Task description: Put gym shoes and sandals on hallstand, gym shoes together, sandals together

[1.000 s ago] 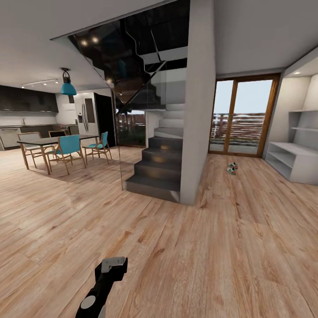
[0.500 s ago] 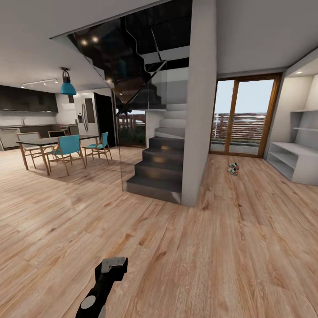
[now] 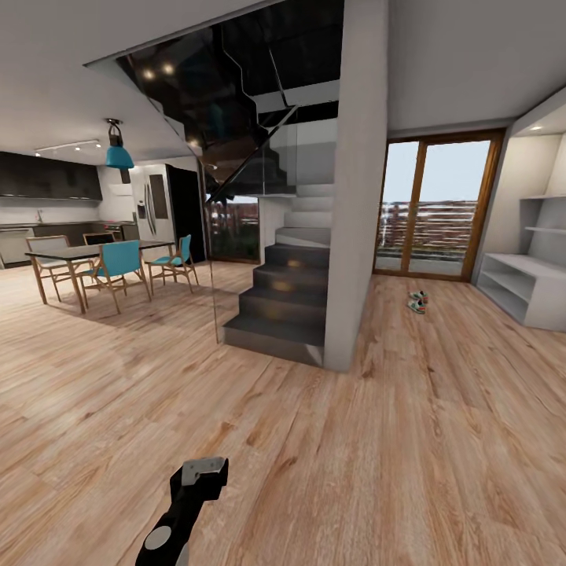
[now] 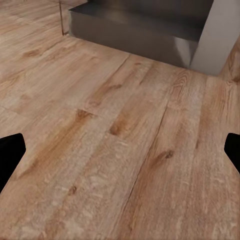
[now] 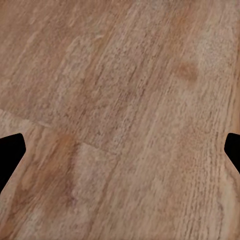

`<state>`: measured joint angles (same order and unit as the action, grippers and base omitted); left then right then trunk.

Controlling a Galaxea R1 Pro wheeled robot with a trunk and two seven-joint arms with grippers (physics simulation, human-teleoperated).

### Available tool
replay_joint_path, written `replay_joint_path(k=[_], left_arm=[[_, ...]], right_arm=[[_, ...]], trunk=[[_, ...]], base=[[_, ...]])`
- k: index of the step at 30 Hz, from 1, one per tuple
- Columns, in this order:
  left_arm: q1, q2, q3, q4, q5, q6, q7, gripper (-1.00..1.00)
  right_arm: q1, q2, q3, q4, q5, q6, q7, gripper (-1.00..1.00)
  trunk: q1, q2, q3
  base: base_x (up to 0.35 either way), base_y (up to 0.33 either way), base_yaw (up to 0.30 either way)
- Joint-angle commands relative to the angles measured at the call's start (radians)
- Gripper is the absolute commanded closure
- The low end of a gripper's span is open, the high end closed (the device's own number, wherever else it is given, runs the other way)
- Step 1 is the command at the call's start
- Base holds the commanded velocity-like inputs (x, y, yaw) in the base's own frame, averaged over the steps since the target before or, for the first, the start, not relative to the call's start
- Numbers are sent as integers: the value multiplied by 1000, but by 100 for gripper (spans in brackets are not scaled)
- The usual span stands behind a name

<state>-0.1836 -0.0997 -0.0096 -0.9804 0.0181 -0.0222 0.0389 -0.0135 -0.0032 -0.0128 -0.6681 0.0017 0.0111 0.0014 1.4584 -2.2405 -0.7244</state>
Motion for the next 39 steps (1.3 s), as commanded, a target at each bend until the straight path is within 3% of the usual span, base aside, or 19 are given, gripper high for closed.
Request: replay_joint_path(k=[1, 11, 39], left_arm=[[0, 0, -1, 0, 2, -2, 4, -100], [0, 0, -1, 0, 2, -2, 4, -100], [0, 0, -5, 0, 2, -2, 4, -100]], right_arm=[[0, 0, -1, -1, 0, 1, 0, -100], [0, -2, 3, -1, 1, 1, 4, -100], [0, 0, -1, -1, -1, 1, 1, -100]], trunk=[[0, 0, -1], [0, 0, -1], [0, 0, -1]], base=[[8, 0, 0], [65, 0, 0], [332, 0, 0]])
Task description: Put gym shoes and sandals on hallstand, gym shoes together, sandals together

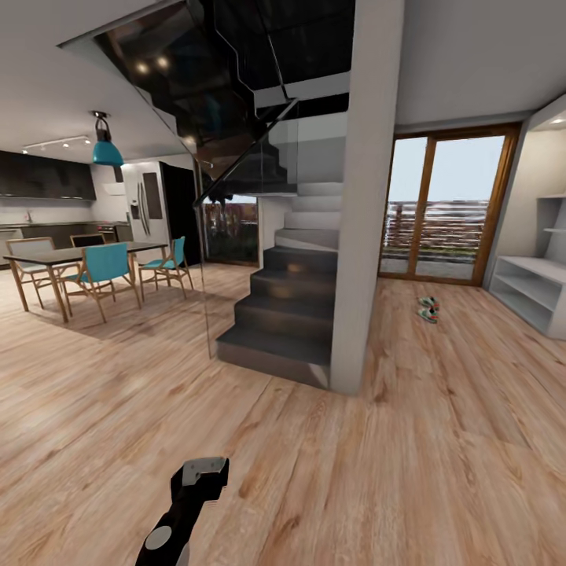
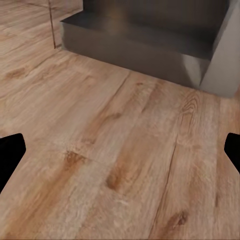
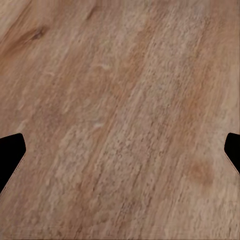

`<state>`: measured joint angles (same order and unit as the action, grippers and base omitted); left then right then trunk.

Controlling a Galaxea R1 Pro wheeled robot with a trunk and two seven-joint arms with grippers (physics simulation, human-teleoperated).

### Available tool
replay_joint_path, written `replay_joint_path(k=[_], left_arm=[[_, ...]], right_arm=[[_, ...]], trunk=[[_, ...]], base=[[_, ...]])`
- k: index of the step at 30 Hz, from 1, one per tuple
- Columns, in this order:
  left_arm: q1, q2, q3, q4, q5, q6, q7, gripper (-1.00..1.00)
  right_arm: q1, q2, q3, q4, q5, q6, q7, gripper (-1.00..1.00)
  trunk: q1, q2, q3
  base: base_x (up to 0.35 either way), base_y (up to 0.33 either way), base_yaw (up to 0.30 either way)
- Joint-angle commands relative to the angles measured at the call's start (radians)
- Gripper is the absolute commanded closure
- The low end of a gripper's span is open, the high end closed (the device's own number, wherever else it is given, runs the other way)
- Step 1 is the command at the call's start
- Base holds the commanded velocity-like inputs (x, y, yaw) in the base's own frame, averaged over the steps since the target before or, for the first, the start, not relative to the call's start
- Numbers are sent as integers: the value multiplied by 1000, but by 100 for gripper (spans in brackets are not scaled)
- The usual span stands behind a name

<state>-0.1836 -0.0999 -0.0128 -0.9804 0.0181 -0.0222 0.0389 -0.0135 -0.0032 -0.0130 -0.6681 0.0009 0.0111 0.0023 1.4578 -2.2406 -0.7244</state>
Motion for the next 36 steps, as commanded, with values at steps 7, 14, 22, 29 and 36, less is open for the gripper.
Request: replay_joint_path(k=[7, 14, 22, 29, 36], left_arm=[[0, 0, -18, 0, 2, -2, 4, -100], [0, 0, -19, 0, 2, -2, 4, -100], [0, 0, -19, 0, 2, -2, 4, -100], [0, 0, -19, 0, 2, -2, 4, -100], [0, 0, -19, 0, 2, -2, 4, -100]], right_arm=[[0, 0, -1, -1, -2, 1, 1, -100], [0, -1, -1, -1, -3, 1, 1, -100], [0, -1, -1, -1, -5, 1, 1, -100], [0, -1, -1, -1, -5, 1, 1, -100], [0, -1, -1, -1, -6, 1, 1, -100]], trunk=[[0, 0, -1], [0, 0, -1], [0, 0, -1], [0, 0, -1], [0, 0, -1]], base=[[341, 0, 0], [341, 0, 0], [263, 0, -4], [23, 0, -215], [2, 0, -288]])
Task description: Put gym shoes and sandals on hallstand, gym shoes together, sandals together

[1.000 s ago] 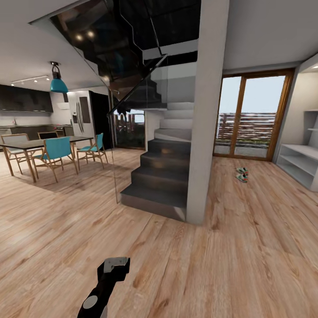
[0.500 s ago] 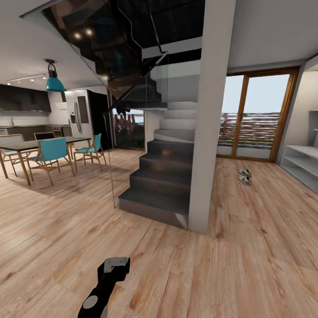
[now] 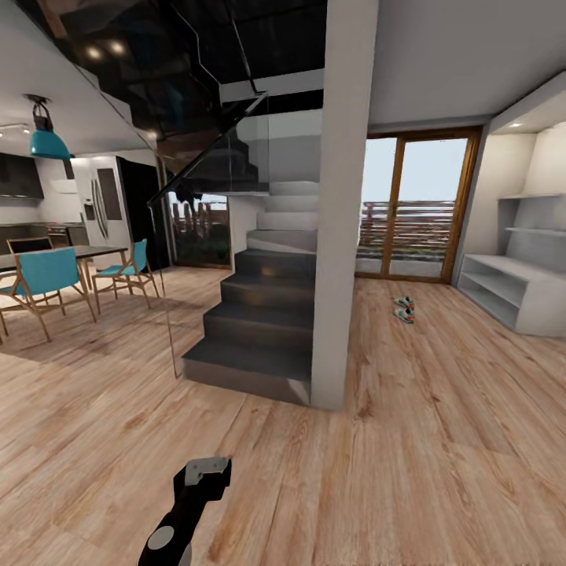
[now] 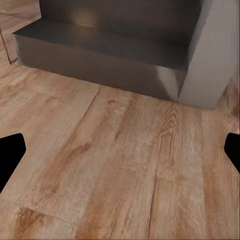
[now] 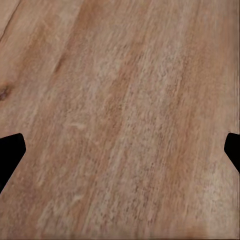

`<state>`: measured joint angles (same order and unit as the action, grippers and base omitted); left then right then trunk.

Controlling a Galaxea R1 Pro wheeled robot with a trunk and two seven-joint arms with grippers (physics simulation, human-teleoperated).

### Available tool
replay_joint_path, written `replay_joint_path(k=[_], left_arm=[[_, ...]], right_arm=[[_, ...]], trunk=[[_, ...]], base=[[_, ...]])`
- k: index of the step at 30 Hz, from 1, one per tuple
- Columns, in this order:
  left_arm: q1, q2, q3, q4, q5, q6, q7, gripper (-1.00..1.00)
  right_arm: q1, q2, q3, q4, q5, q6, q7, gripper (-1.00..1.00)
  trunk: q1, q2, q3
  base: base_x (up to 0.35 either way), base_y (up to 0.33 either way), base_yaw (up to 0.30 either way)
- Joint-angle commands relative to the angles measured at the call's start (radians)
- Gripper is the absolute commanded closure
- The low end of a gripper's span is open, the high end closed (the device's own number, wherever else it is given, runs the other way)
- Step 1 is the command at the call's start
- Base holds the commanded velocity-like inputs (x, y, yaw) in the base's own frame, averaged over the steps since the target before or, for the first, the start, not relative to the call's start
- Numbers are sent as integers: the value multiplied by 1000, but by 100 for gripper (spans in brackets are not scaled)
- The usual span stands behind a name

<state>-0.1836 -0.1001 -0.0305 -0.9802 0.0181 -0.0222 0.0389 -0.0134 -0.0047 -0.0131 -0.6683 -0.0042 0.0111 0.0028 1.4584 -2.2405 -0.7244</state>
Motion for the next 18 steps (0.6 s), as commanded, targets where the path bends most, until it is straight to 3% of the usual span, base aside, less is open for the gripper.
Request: replay_joint_path(k=[1, 18], left_arm=[[0, 0, -2, 0, 2, -2, 4, -100], [0, 0, -1, 0, 2, -4, 5, -100]], right_arm=[[0, 0, -1, -1, -1, 1, 0, -100], [0, 2, -1, -1, 0, 1, -1, -100]], trunk=[[0, 0, -1], [0, 0, -1]], base=[[0, 0, -293], [0, 0, -291]])
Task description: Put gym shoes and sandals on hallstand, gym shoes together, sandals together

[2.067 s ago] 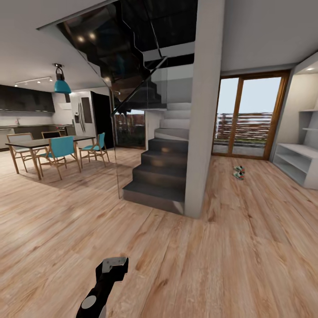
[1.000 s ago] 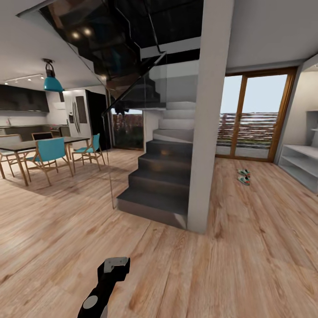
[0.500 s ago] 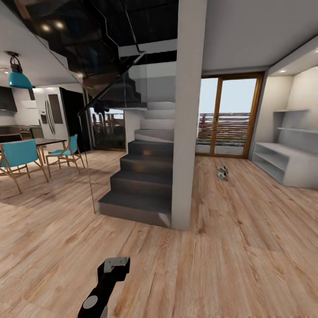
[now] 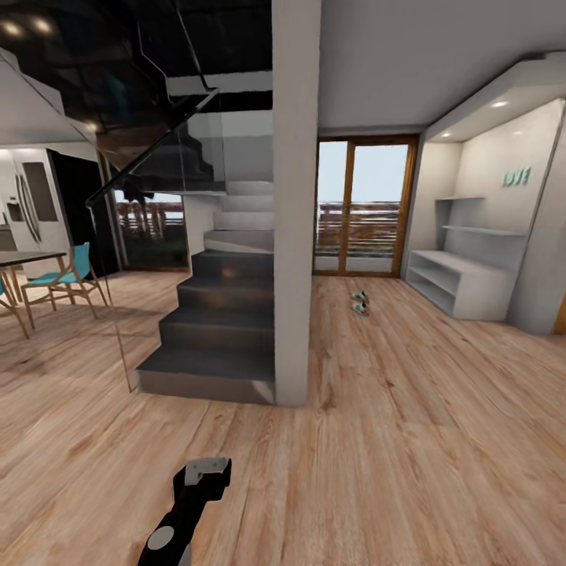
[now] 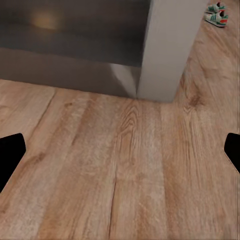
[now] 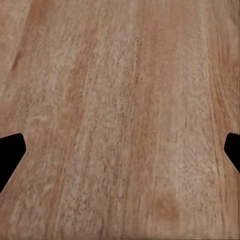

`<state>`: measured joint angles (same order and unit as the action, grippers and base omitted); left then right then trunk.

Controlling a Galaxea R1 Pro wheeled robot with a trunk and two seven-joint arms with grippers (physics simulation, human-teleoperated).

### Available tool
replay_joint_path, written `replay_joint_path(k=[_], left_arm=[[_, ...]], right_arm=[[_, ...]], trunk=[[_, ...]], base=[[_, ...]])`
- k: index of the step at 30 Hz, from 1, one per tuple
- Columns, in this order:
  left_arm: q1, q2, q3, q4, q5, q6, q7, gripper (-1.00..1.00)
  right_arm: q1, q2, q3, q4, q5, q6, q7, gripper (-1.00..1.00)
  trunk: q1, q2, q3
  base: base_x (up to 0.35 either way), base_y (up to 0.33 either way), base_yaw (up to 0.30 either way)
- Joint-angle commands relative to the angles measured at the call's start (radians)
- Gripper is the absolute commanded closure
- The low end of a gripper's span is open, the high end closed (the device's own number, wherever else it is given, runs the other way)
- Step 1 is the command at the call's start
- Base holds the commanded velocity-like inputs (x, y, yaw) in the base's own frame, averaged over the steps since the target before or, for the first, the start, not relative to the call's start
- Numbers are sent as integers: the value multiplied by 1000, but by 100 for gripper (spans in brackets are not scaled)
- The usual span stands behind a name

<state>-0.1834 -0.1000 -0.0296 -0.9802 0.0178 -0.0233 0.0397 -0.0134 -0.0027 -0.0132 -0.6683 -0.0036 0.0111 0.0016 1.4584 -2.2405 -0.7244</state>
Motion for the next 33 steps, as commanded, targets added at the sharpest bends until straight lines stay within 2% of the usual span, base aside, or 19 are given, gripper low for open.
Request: replay_joint_path(k=[1, 18, 33], left_arm=[[0, 0, -2, 0, 1, -3, 4, -100], [-1, 2, 0, 0, 2, -3, 4, -100], [-1, 0, -1, 0, 2, -3, 5, -100]], right_arm=[[0, 1, -1, -1, 0, 1, 0, -100], [0, 1, 0, -1, 3, 1, 0, -100], [0, 0, 1, -1, 5, 1, 1, -100]], trunk=[[0, 0, -1], [0, 0, -1], [0, 0, -1]], base=[[0, 0, -272], [6, 0, -245], [307, 0, -11]])
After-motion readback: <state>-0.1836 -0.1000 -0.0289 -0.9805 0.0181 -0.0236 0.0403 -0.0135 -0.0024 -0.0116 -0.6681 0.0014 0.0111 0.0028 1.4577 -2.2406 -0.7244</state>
